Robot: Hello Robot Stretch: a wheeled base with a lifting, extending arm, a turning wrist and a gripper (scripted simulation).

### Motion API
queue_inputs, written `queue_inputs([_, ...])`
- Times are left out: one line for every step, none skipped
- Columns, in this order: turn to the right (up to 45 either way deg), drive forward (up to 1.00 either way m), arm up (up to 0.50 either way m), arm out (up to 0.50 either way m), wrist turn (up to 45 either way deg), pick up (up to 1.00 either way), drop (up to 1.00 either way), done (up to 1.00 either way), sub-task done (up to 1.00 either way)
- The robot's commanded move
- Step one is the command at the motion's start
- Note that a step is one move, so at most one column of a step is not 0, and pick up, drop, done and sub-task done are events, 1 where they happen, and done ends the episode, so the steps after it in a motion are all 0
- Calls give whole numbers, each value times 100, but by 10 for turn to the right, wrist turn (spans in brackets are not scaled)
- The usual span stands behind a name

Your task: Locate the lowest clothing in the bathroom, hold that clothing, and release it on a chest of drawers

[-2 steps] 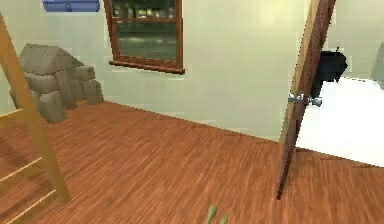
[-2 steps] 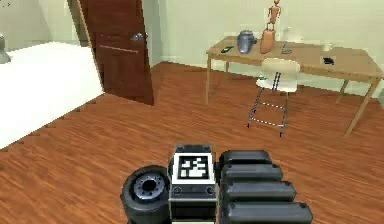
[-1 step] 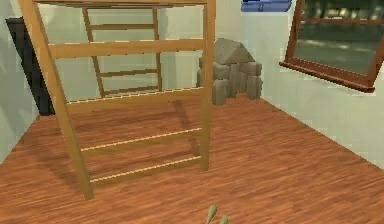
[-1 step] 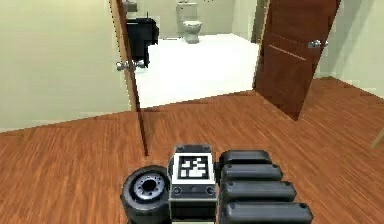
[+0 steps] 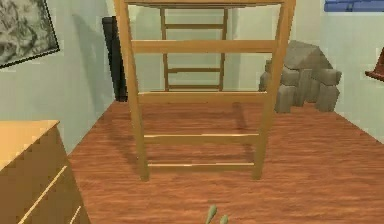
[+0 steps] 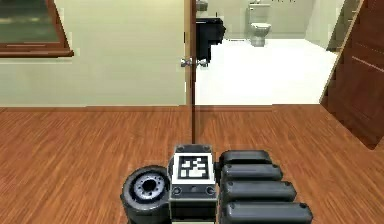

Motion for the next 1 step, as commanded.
queue_inputs([0,55,0,0,0,0,0,0,0])
